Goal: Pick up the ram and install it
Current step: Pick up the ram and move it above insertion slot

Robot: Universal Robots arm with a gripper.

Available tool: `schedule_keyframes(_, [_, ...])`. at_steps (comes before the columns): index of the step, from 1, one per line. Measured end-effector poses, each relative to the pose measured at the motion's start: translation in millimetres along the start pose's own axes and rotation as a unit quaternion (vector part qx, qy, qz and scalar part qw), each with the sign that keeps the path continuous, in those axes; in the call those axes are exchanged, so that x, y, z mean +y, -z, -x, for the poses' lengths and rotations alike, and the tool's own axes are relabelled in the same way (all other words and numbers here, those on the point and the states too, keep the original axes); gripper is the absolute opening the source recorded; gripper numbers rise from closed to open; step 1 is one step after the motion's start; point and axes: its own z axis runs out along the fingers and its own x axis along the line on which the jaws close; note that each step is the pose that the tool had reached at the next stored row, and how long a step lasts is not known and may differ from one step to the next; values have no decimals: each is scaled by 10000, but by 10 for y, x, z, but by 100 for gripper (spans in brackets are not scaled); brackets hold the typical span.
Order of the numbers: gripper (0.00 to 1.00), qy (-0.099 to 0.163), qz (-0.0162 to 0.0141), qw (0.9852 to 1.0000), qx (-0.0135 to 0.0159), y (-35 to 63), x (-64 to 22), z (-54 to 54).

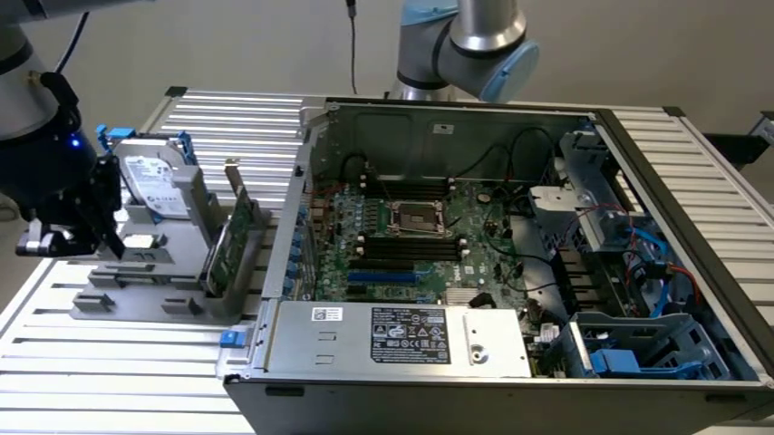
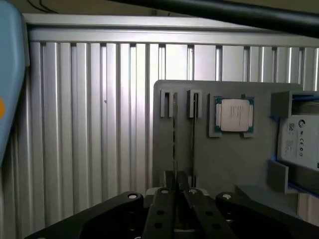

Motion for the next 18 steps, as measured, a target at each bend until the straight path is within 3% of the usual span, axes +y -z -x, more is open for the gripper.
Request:
schedule_keyframes(7, [13,0,3,10000,1,328,-304,13])
schedule_keyframes(18, [13,-1,32,10000,1,838,-787,33])
